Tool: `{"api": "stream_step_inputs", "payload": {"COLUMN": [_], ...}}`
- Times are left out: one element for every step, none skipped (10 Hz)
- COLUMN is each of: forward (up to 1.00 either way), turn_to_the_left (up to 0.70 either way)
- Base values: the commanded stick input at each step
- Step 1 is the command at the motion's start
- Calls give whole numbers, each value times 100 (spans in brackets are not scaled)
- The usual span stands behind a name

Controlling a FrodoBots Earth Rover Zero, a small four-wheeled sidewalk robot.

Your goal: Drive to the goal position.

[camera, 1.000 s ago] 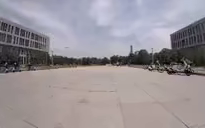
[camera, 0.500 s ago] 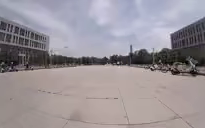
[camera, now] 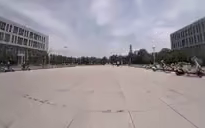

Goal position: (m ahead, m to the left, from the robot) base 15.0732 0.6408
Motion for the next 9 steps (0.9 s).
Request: {"api": "stream_step_inputs", "payload": {"forward": [100,100,100,100,100,100,100,100,100], "turn_to_the_left": [0,0,0,0,0,0,0,0,0]}}
